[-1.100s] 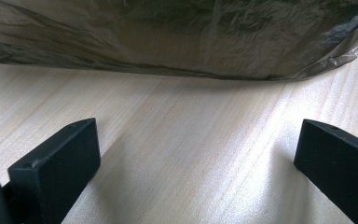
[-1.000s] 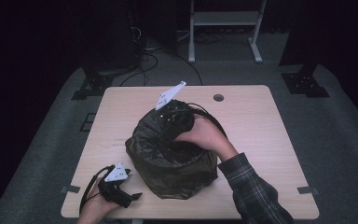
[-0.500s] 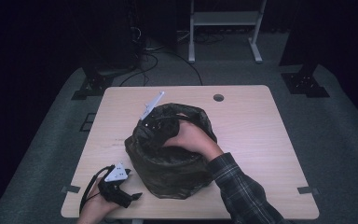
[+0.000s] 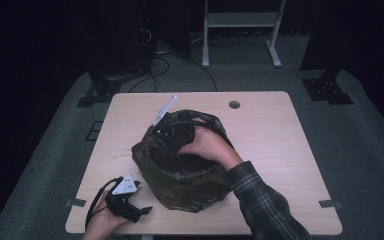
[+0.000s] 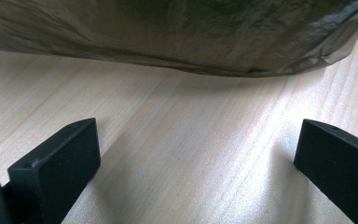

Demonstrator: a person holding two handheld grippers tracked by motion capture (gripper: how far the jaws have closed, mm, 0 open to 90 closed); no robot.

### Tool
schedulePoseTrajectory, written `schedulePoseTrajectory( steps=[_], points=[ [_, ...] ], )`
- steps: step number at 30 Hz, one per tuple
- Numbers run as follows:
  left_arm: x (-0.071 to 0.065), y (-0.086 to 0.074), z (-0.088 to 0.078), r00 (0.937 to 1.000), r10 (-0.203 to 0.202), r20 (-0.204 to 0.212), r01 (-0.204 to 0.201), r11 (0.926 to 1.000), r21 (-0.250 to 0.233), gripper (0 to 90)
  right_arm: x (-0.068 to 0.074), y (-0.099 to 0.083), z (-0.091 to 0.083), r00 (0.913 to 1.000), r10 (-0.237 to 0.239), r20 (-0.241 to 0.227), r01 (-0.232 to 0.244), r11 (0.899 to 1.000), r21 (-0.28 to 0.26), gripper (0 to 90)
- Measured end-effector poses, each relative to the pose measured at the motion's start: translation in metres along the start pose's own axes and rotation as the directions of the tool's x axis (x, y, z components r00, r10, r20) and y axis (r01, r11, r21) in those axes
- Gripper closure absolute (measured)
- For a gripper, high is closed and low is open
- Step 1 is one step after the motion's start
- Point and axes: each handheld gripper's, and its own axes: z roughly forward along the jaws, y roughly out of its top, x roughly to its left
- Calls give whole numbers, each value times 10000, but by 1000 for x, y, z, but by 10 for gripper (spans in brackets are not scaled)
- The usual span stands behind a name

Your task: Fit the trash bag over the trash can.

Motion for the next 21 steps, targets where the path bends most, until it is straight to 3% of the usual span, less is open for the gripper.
schedulePoseTrajectory(
  steps=[4,7,14,21],
  points=[
    [0,0,0,10000,1,-1,-1,10000,-1,0,-11,-5,-22,9987,323,397,-308,9988,-378,103],
    [0,0,0,10000,3,-1,-3,10000,-1,0,-23,-9,-25,9954,655,703,-626,9971,-429,103],
    [0,0,0,10000,0,-3,0,10000,-8,0,-31,-15,1,9907,1004,915,-1047,9935,442,103],
    [0,0,0,10000,1,-2,-1,10000,-9,0,-27,-12,21,9912,1131,686,-1208,9854,1202,103]
  ],
)
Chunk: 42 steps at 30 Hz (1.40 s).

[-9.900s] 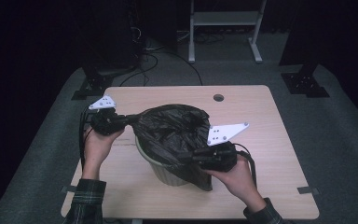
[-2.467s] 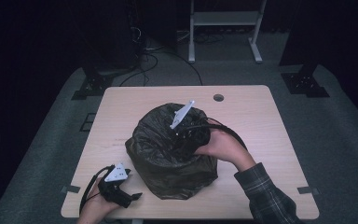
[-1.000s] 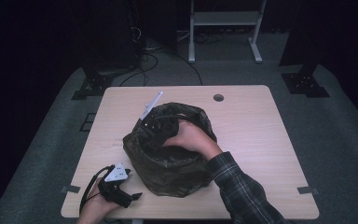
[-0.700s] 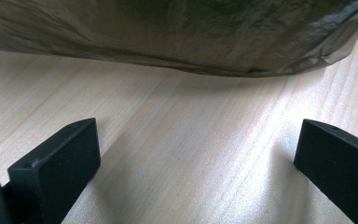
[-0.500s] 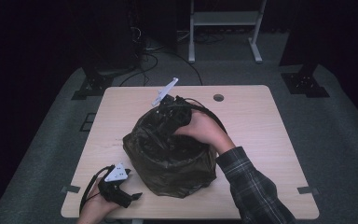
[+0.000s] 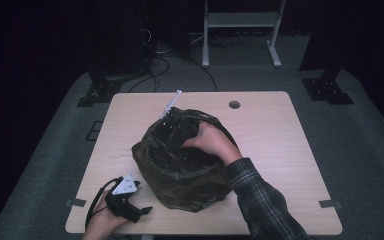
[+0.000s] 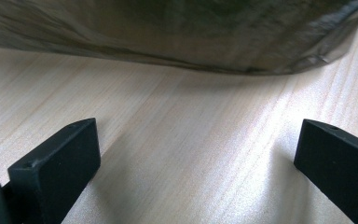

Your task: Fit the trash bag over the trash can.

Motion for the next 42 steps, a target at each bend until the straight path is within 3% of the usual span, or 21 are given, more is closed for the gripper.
schedulePoseTrajectory(
  steps=[4,7,11,14,16,27,35,42],
  points=[
    [0,0,0,10000,-1,0,1,10000,0,0,2,1,3,9999,-99,82,98,9998,156,103],
    [0,0,0,10000,-2,4,2,10000,1,0,2,1,-10,9998,-72,210,81,9990,-445,103],
    [0,0,0,10000,-3,1,3,10000,1,0,3,-3,-30,10000,45,48,-39,9933,-1158,103],
    [0,0,0,10000,0,-2,0,10000,1,0,3,-5,-39,9997,162,-170,-185,9887,-1484,101],
    [0,0,0,10000,0,0,0,10000,0,0,4,-8,-44,9997,225,-77,-235,9854,-1686,101],
    [0,0,0,10000,0,-1,0,10000,-2,0,12,-39,-84,9997,237,-4,-227,9530,-3022,101],
    [0,0,0,10000,-2,-3,2,10000,-2,0,13,-66,-108,9987,432,257,-314,9359,-3509,101],
    [0,0,0,10000,2,-3,-2,10000,1,0,9,-94,-123,9974,704,158,-584,9164,-3960,101]
  ],
)
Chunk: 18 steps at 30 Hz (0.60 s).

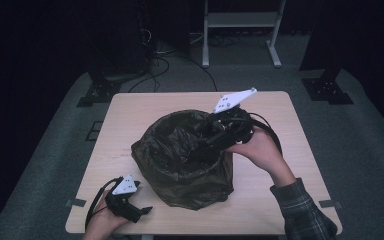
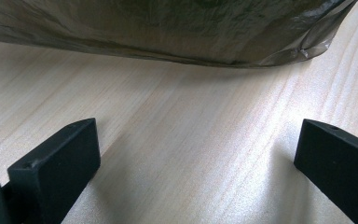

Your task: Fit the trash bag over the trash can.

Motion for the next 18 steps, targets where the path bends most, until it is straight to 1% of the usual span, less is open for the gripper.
schedulePoseTrajectory(
  steps=[7,10,14,18],
  points=[
    [0,0,0,10000,3,-1,-3,10000,-3,0,-3,-16,-14,9997,206,143,-201,9993,-319,101],
    [0,0,0,10000,2,-2,-2,10000,-4,0,-3,-21,-19,9996,230,149,-221,9982,-550,101],
    [0,0,0,10000,1,-1,-1,10000,-4,0,-1,-30,-27,9998,216,23,-213,9952,-956,102],
    [0,0,0,10000,3,-4,-3,10000,-5,0,0,-40,-32,9997,241,39,-235,9939,-1078,102]
  ],
)
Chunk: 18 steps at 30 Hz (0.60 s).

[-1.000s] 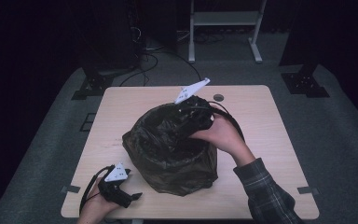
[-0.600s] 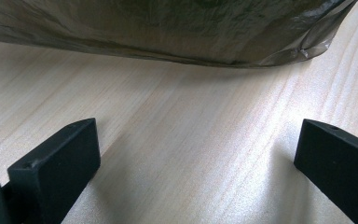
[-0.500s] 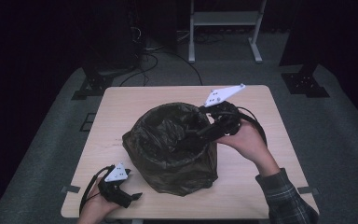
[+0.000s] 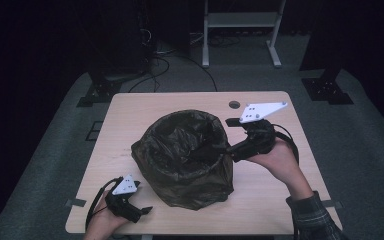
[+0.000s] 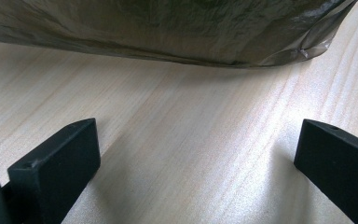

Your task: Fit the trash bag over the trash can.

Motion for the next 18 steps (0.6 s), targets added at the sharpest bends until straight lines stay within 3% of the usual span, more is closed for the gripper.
schedulePoseTrajectory(
  steps=[11,18],
  points=[
    [0,0,0,10000,-2,-5,2,10000,0,0,0,-33,-13,9995,290,77,-289,9995,-118,103],
    [0,0,0,10000,7,6,-7,10000,19,0,5,-55,-11,9994,322,80,-322,9995,-65,104]
  ],
)
